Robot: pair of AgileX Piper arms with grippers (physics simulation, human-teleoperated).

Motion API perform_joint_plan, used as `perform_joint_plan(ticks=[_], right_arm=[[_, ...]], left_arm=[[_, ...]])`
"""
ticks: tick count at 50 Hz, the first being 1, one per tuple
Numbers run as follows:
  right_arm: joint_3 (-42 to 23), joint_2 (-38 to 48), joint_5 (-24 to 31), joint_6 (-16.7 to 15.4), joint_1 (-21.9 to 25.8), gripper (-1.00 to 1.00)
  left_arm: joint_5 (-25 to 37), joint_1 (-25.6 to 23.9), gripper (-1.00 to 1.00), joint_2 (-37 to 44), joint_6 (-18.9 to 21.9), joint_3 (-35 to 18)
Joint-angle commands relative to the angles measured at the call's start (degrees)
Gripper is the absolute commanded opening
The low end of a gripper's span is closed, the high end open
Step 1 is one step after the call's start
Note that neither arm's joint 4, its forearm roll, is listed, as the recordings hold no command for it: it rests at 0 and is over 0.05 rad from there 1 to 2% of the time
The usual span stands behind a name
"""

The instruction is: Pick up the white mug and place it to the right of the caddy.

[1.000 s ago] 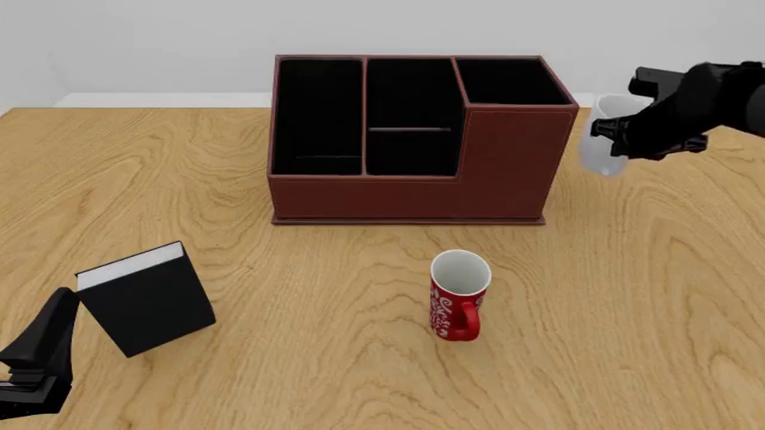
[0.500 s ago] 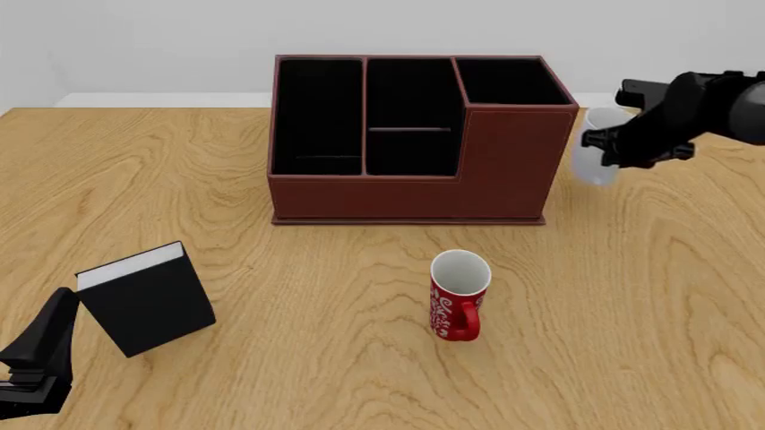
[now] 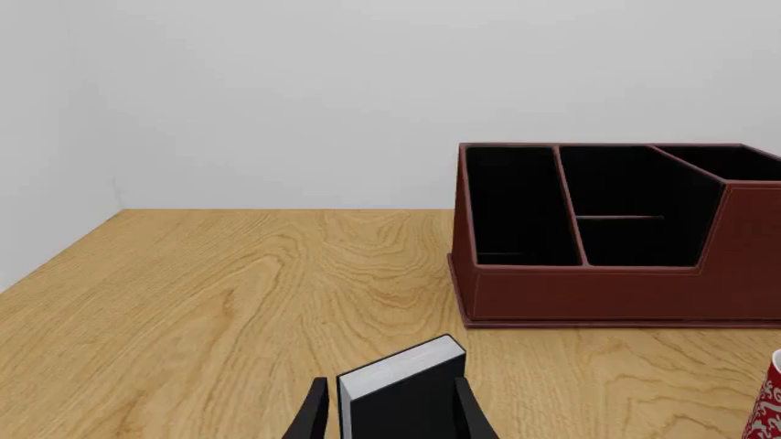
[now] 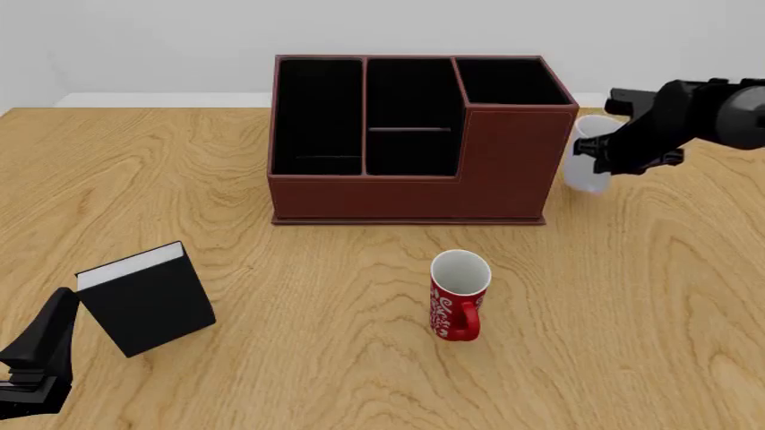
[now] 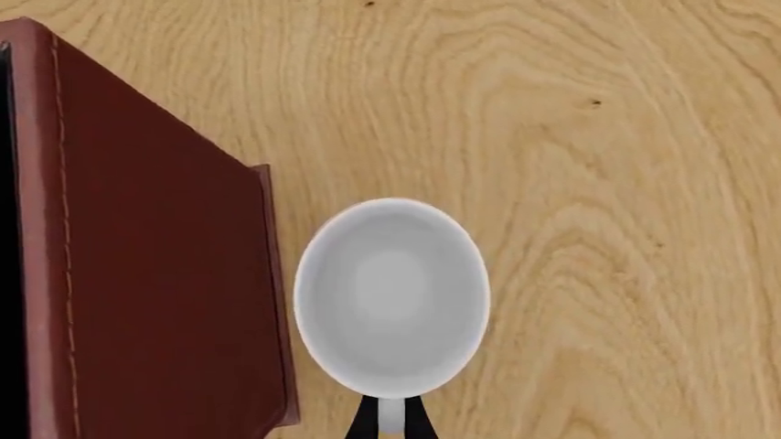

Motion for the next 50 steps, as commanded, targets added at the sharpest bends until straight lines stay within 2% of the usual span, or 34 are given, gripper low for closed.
perform_joint_plan(ticks=[1,50], right_arm=[[-0.48,0.90,0.10,-0.30,0.11,-1.00],[-1.26,4.62,0.31,-1.35,0.05,-1.00]], left_arm=[[0.00,0.00,1.00,0.00,0.00,0.00],[0.00,0.00,1.00,0.00,0.00,0.00]])
